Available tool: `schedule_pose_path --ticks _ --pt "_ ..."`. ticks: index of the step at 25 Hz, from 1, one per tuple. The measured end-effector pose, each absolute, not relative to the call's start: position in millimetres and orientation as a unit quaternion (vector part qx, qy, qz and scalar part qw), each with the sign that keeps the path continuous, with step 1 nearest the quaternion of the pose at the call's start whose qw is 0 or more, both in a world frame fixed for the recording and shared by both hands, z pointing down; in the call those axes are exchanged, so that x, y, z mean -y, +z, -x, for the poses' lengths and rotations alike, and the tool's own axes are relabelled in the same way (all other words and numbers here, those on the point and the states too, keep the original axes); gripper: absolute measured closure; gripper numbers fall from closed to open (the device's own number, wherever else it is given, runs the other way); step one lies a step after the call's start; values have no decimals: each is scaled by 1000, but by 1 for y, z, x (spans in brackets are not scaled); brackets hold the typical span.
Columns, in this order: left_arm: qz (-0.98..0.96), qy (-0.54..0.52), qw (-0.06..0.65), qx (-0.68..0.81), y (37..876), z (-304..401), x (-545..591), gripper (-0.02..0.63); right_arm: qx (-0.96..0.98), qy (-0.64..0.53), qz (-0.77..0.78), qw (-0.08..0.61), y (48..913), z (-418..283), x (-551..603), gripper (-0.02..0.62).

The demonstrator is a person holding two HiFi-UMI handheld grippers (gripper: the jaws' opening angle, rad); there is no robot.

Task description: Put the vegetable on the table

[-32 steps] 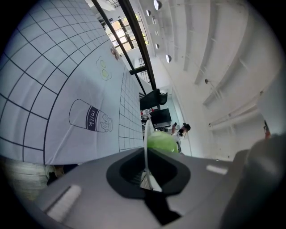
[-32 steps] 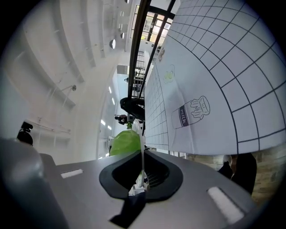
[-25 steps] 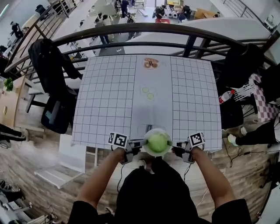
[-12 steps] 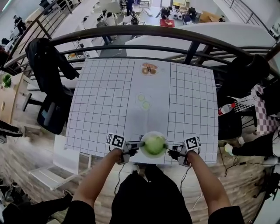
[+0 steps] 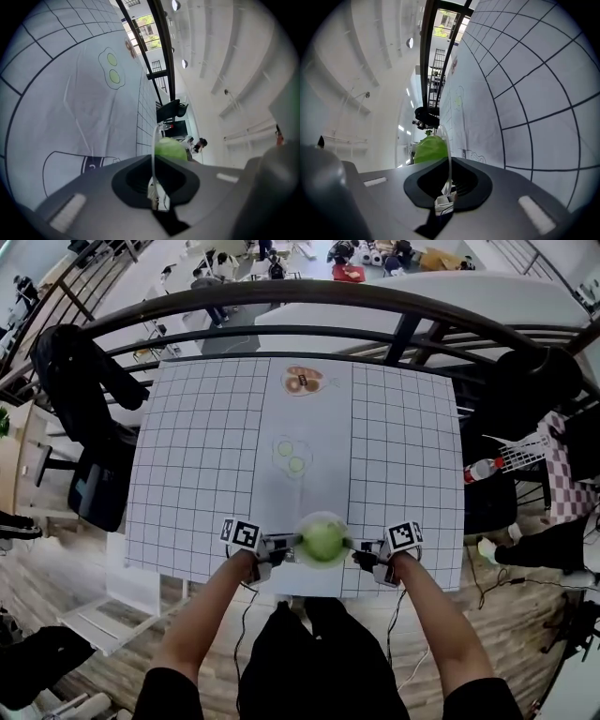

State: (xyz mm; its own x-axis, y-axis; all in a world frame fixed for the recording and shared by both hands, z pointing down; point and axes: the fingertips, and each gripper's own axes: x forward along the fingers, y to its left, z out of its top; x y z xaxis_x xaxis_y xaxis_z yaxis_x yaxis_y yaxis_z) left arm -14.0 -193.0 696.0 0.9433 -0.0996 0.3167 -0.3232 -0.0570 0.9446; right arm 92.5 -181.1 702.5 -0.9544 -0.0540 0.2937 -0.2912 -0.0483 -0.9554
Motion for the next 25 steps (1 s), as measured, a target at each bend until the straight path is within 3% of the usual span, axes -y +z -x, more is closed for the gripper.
schedule_pose_path --ticks 25 --pt "-691 84 699 165 754 12 238 589 661 729 -146 102 758 -97 226 581"
